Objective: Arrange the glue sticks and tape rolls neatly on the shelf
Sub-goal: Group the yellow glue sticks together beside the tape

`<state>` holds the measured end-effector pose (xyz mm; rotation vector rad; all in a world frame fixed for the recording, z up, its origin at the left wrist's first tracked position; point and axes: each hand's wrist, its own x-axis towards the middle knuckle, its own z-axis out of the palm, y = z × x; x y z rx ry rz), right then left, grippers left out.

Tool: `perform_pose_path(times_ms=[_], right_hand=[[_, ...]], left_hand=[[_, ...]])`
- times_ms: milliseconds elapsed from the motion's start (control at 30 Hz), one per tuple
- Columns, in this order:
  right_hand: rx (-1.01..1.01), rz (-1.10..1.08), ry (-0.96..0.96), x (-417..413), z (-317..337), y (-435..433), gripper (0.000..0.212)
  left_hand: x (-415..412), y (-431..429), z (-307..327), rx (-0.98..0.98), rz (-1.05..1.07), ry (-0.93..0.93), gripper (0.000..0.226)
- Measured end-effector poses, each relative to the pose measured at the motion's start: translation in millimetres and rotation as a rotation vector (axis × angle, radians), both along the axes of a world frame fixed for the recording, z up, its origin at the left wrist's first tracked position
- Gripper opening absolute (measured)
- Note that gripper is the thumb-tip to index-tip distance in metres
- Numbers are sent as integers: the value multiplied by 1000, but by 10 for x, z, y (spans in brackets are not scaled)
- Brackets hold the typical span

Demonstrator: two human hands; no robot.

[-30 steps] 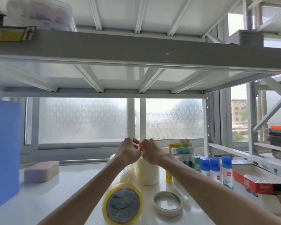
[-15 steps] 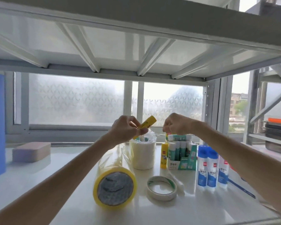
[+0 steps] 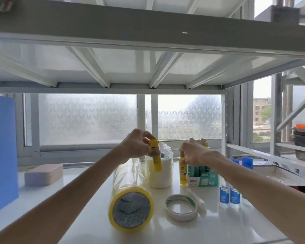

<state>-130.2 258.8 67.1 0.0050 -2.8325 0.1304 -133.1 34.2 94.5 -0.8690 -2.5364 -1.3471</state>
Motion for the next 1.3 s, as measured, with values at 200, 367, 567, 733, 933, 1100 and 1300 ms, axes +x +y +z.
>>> perform_pose_path(times_ms=[200,367,567,733,933,1100,1300], right_hand=[[-47,131,-2,156,163,-152,18],[-56,203,-28,188,106,-262,19],[-109,225,-28,208,44,-258,18],[-306,188,27,218,67,-185,15],[-899,209,-14,270,198,-103,16],[-1085,215,31,310,228,-140,13],[-859,223,114,284,236,-260,13]], left_hand=[[-125,116,-257,-232,6,53,35],[-194,125,-401,-223,70,110,28],[-145,82,-341,96,22,-143,29],[-107,77,-300,429,-62,-405,14],[-66,50,-253,679,-176,-611,13],[-22,53,-233,398,-159,-371,45],[-40,241,-336,31,-108,-173,31]])
